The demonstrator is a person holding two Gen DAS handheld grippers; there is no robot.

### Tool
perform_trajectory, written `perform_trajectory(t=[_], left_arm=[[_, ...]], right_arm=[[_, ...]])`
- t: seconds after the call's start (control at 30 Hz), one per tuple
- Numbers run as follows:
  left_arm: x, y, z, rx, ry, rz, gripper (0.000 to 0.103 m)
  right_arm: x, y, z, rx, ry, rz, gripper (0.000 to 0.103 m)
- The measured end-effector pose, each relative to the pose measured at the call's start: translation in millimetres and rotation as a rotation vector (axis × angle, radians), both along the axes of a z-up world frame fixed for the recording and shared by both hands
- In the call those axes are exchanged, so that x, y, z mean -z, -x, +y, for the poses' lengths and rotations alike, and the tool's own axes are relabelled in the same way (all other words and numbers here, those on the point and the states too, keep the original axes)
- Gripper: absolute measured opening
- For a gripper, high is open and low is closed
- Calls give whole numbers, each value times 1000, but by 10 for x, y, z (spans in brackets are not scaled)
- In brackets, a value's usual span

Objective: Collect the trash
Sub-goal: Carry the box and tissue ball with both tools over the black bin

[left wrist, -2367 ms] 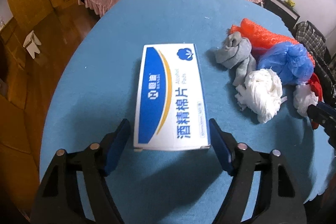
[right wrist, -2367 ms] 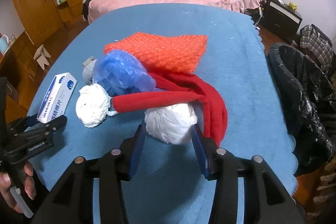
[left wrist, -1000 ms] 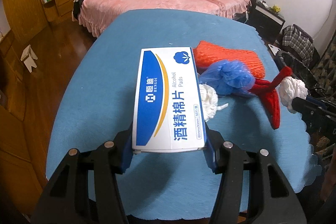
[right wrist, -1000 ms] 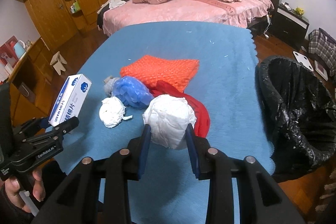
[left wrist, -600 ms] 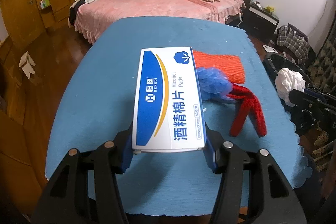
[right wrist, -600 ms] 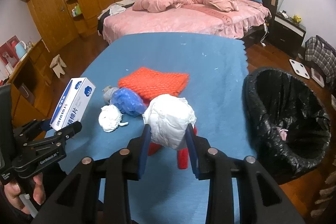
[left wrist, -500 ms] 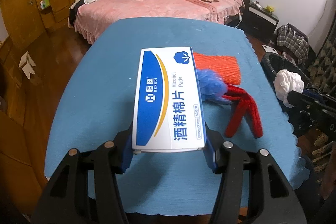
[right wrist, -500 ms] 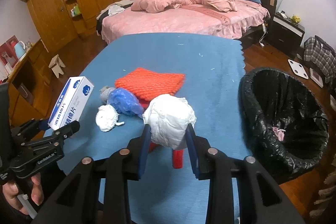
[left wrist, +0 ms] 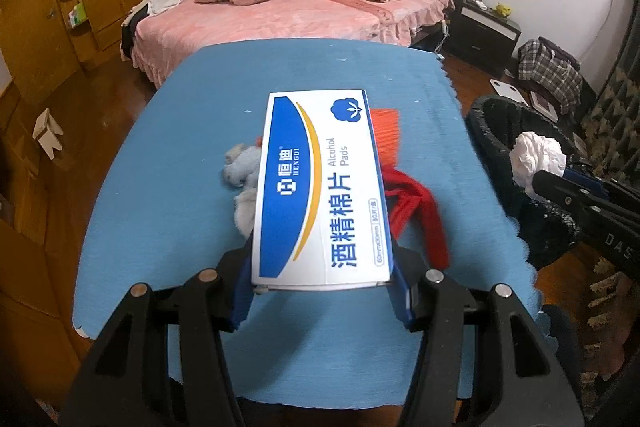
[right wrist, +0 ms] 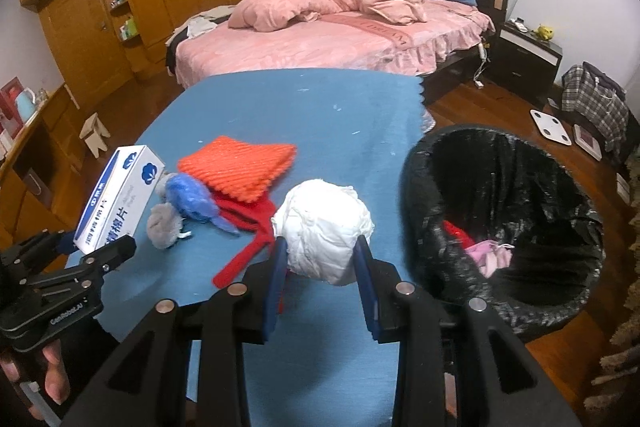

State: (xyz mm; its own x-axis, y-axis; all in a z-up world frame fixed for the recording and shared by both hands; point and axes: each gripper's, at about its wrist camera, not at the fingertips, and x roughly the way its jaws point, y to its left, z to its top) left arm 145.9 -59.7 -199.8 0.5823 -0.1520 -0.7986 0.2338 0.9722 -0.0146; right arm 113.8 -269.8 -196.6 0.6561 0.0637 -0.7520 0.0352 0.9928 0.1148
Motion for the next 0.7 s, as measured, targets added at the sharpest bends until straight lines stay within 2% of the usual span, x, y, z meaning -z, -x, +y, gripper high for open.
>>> perform_trajectory(t=[0.4, 0.7], left_arm=[[-149, 17, -691, 24, 10, -1, 54], [-112, -31, -1266, 46, 4, 19, 54]], right_arm=[[-64, 15, -597, 43, 50, 3, 34], [-89, -47, -1161, 96, 45, 13, 34]])
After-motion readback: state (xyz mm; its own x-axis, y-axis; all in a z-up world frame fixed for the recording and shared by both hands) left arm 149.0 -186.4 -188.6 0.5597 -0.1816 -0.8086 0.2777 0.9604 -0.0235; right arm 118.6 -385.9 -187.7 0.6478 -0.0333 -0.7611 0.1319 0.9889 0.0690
